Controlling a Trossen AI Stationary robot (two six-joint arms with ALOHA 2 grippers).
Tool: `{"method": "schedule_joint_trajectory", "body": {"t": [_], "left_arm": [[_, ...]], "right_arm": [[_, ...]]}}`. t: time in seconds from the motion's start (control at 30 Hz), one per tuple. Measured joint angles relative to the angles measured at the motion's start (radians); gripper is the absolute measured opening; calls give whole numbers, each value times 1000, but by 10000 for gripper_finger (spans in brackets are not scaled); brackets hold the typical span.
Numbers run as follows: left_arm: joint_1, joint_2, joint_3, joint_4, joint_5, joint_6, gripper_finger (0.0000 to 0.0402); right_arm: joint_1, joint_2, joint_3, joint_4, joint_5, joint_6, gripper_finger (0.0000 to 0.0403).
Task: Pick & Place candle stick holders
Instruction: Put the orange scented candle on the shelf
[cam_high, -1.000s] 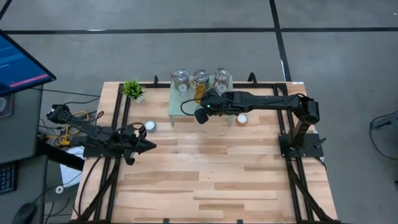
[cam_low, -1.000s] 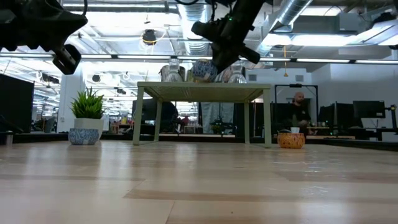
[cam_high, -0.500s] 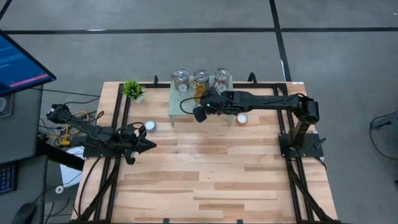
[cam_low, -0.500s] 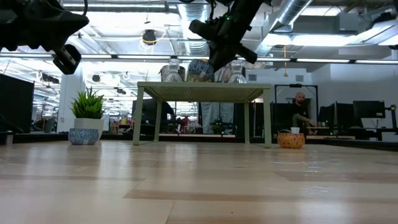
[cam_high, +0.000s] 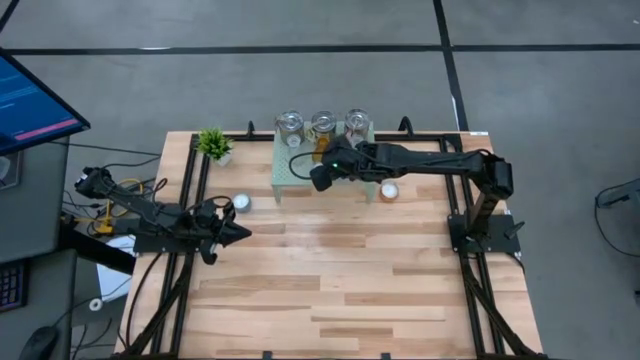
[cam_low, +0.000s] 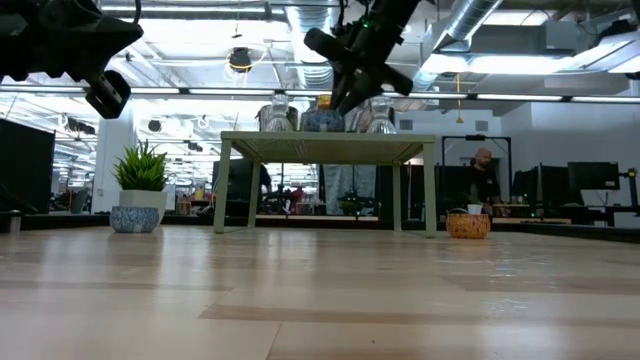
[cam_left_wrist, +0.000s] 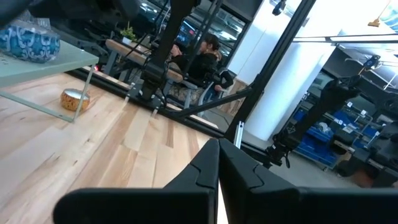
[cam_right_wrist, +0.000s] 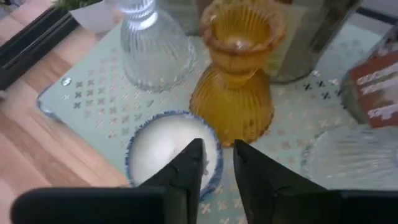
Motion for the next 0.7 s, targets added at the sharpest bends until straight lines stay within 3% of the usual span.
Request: {"method": "schedule_joint_trajectory", "body": {"t": [0.3, 0.57, 0.7], "left_arm": [[0, 0, 0, 0, 0, 0, 7], [0, 0, 0, 17, -7, -17, 8], [0, 0, 0, 79, -32, -14, 9]], "right_arm": [[13, -3, 52, -5, 17, -53, 96], [72, -112, 83, 25, -192, -54, 96], [123, -172, 84, 60, -242, -40, 96]]}}
